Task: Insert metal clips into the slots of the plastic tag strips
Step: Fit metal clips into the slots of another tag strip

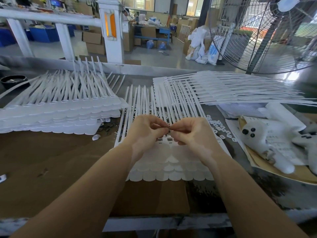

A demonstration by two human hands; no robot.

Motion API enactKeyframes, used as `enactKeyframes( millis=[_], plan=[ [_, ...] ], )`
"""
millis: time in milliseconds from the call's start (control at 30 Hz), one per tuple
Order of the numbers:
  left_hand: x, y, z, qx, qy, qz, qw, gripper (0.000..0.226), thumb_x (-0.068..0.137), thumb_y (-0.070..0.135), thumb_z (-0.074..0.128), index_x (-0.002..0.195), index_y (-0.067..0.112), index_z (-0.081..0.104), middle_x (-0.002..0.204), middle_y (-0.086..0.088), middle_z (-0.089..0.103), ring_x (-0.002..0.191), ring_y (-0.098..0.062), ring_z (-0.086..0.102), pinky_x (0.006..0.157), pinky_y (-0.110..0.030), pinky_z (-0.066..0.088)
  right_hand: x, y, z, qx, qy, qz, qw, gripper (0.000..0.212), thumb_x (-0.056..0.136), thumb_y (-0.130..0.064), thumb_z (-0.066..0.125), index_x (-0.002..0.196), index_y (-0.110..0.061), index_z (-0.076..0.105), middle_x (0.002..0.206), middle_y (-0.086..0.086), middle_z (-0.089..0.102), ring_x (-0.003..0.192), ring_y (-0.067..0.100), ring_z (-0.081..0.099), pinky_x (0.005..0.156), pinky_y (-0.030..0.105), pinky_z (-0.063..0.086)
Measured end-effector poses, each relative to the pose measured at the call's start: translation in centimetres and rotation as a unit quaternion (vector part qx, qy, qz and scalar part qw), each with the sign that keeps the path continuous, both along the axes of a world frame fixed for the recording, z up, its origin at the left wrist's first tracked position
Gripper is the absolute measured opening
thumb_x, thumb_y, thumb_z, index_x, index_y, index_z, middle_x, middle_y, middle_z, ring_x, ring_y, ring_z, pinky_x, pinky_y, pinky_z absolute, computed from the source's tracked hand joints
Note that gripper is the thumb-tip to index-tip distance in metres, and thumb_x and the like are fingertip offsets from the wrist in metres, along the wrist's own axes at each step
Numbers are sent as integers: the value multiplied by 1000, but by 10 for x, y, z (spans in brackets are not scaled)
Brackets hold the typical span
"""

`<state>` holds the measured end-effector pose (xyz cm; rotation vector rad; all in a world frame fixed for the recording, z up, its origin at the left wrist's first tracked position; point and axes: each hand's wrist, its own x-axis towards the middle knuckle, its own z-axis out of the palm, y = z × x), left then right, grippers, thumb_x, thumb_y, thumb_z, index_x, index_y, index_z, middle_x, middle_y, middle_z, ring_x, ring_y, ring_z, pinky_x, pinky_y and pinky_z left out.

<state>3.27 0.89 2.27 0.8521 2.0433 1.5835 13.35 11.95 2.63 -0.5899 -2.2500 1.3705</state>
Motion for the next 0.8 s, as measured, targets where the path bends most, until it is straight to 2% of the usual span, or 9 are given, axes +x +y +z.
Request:
enactKeyframes(
  millis=[200,333,400,533,667,800],
  plan=[
    [2,1,-2,-8,14,-4,1000,16,82,6,68,76,20,65,73,-4,66,63,-12,56,63,-23,46,4,6,-2,19,-30,15,999,19,81,-4,69,98,-12,71,81,-3,71,71,7,68,66,17,55],
    [4,4,-3,-36,61,-14,997,16,86,11,64,81,26,64,82,-4,68,74,-14,61,72,-29,50,3,8,-3,21,-39,18,999,18,81,-4,69,97,-12,71,80,-2,72,72,8,68,66,17,54],
    [5,5,-3,-38,78,-21,996,18,88,10,61,82,27,65,83,1,69,79,-11,62,73,-25,51,3,8,-3,25,-39,19,999,16,80,-5,70,93,-14,71,78,-2,72,71,8,67,65,17,53],
    [5,3,-2,-27,70,-20,997,23,88,8,56,81,26,68,80,4,69,76,-11,62,67,-20,49,5,11,-1,38,-38,18,998,17,79,-5,71,85,-21,69,79,-4,71,73,6,67,63,14,51],
    [6,4,-2,-24,72,-25,997,25,89,8,57,78,29,66,79,5,69,75,-9,62,68,-20,49,7,13,0,57,-46,22,997,17,81,-5,69,90,-19,70,83,-5,71,77,5,67,67,15,52],
    [5,5,-3,-19,70,-22,997,26,90,8,56,78,30,65,79,3,68,73,-10,61,63,-17,49,7,12,1,67,-44,30,996,17,81,-7,70,93,-19,72,85,-7,71,80,2,66,70,13,51]
  ],
)
